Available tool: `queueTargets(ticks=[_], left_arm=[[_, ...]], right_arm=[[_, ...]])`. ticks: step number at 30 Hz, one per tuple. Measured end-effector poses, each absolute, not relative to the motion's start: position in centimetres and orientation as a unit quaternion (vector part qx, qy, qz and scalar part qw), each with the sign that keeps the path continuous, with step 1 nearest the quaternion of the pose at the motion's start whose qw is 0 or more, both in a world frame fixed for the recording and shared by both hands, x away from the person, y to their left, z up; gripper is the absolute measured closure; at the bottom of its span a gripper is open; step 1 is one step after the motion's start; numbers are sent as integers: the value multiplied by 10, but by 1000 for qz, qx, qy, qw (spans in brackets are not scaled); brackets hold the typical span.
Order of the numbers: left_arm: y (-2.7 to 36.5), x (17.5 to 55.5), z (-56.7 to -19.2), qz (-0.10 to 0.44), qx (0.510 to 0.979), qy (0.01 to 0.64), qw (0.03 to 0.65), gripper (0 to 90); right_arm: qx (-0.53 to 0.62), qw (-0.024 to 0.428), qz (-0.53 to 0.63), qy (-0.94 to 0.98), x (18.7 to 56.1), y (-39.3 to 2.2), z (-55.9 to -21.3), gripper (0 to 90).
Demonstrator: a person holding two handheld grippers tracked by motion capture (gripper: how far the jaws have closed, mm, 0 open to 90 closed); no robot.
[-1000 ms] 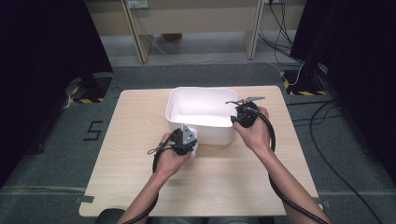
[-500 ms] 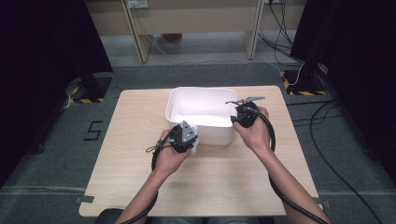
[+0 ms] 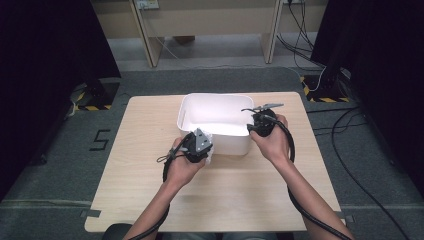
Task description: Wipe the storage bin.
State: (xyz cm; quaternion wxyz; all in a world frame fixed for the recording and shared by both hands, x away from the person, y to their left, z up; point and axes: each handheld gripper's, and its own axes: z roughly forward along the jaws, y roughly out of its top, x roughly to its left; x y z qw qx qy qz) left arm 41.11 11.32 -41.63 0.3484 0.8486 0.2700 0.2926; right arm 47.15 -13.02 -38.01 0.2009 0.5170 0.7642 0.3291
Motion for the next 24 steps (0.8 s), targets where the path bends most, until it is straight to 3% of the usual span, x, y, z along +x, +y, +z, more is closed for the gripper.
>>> queueTargets(ticks=[24], left_arm=[[112, 416, -424, 289, 852, 272, 342, 739]], right_arm=[[516, 202, 330, 764, 472, -129, -380, 703]])
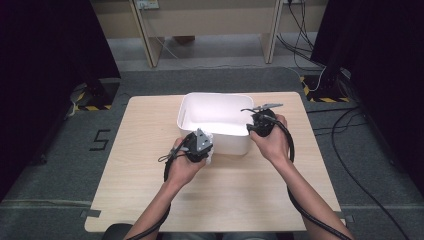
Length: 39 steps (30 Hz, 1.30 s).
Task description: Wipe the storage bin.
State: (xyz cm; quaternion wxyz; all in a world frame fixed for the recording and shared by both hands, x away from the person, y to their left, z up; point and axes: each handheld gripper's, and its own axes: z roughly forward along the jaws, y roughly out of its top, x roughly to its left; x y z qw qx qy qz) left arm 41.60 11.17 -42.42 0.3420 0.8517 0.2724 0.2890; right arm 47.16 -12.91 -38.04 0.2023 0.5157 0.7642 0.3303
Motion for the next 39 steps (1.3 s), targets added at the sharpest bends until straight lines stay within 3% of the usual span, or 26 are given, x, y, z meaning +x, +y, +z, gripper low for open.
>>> queueTargets(ticks=[39], left_arm=[[101, 422, -459, 265, 869, 272, 317, 740]], right_arm=[[515, 202, 332, 764, 472, -129, -381, 702]])
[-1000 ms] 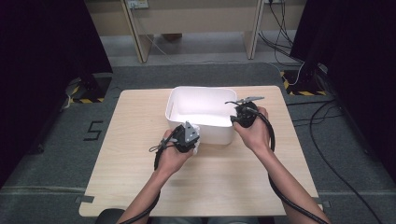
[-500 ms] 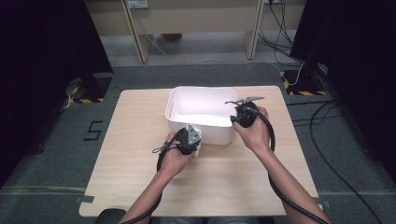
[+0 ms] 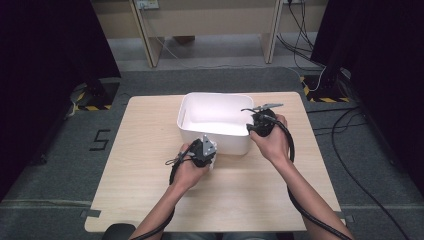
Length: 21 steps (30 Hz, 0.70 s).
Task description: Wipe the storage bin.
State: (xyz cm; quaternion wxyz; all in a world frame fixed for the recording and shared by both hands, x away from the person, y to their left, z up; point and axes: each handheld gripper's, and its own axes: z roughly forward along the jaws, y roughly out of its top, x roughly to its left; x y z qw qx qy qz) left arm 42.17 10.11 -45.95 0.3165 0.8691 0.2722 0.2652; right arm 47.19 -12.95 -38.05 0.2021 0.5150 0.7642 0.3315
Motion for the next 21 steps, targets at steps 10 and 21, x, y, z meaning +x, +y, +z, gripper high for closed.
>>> queueTargets(ticks=[10, 21], left_arm=[[99, 423, -467, 258, 872, 275, 313, 740], [94, 423, -471, 254, 873, 274, 314, 740]], right_arm=[[515, 202, 331, 764, 472, -129, -381, 701], [515, 202, 331, 764, 472, -129, -380, 701]])
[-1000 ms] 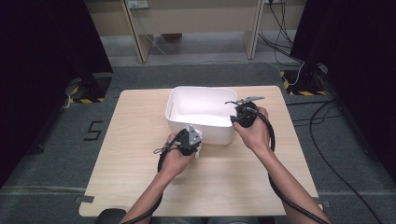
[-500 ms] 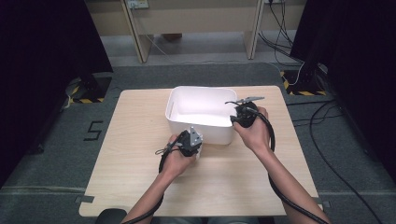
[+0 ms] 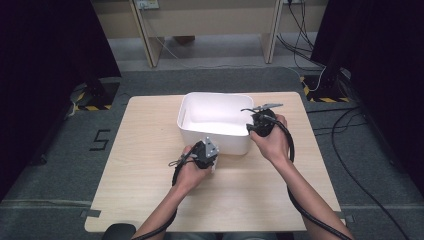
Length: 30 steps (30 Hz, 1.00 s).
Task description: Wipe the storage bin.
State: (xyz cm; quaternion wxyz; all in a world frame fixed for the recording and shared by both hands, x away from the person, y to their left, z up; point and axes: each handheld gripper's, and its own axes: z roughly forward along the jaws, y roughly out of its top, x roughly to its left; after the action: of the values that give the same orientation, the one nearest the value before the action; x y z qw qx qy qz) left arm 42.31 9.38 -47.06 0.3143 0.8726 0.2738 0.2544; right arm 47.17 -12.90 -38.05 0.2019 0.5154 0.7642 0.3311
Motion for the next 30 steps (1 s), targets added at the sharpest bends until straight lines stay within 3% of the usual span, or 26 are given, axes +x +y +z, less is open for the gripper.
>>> queueTargets(ticks=[30], left_arm=[[87, 418, -449, 255, 863, 273, 341, 739]], right_arm=[[513, 203, 332, 765, 472, -130, -381, 702]])
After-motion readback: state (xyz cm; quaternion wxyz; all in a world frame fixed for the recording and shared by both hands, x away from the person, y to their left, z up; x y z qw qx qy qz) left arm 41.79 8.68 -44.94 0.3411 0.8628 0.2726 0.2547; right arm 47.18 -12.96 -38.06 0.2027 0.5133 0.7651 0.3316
